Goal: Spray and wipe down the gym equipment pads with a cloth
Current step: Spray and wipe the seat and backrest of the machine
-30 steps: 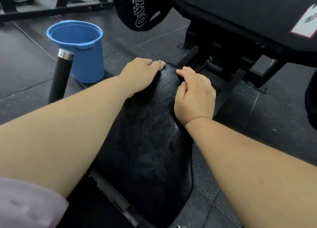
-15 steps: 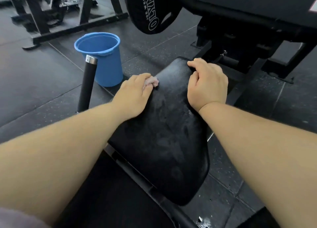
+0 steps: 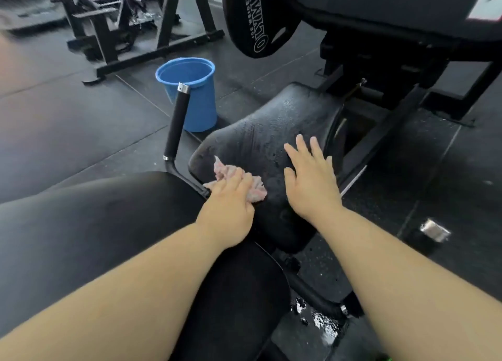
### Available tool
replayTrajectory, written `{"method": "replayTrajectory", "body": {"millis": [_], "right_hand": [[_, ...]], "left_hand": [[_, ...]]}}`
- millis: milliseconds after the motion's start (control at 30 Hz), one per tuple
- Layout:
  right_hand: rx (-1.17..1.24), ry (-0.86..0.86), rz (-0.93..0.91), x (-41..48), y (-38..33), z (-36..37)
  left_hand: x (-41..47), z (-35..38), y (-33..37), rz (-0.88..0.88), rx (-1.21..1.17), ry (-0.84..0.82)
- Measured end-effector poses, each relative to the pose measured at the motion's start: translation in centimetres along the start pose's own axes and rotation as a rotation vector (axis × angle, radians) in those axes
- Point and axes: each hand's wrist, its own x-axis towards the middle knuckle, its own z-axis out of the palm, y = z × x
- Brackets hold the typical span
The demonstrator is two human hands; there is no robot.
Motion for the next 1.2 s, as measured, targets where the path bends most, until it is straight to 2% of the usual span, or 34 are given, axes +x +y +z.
{"method": "replayTrajectory", "body": {"millis": [100,133,233,300,367,533,600,733,800,900,967,1033,1100,1167,1200], "right_hand": [[0.151,0.020,0.005,-0.1,0.2,-0.6],[0.176,0.046,-0.005,-0.1,0.1,-0.6],[0.343,0.074,0.003,-0.6,0.3,-0.4],[0.660,0.129,0.100,-2.3,0.9,-0.4],[0.994,0.222,0.243,-4.1,0.8,-0.3],[1.251,0.391,0.567,-6.7,2.9,-1.0],[1.363,0.373,0.667,-7.4,3.1,-0.4],[1.525,0.224,0.653,-8.9,1.9,0.2],[1.623,0.163,0.603,-9.4,2.1,-0.1],[1.821,0.037,0.457,-10.5,3.1,-1.6],[1.893,0.049,0.395,-10.5,3.9,-2.4],[1.880,0.166,0.404,-10.2,4.3,-3.1],[1.707,0.365,0.465,-9.6,4.6,-2.7],[1.456,0.430,0.445,-8.6,4.0,-1.3],[1.343,0.390,0.414,-8.1,3.5,-0.8]], "left_hand": [[-2.7,-1.1,1.4,-0.047,0.100,-0.216],[-3.3,-1.6,1.8,-0.062,0.079,-0.221],[-3.3,-3.8,2.5,-0.244,-0.210,-0.022],[-2.3,-4.8,2.5,-0.342,-0.318,0.154],[-0.8,-4.8,3.0,-0.390,-0.416,0.238],[-0.9,-1.2,9.6,-0.192,-0.298,0.168],[-2.0,-0.9,10.0,-0.126,-0.377,0.164],[-1.9,-4.0,10.0,-0.014,-0.711,0.076],[-1.4,-4.9,11.0,-0.045,-0.766,0.038],[-0.9,-5.8,12.4,-0.142,-1.146,-0.184],[0.1,-6.6,12.7,-0.178,-1.263,-0.227],[1.1,-6.7,12.2,-0.223,-1.174,-0.076],[1.5,-5.8,10.6,-0.207,-0.779,0.057],[1.0,-4.5,9.1,-0.114,-0.309,-0.081],[0.7,-3.9,8.5,-0.077,-0.195,-0.166]]}}
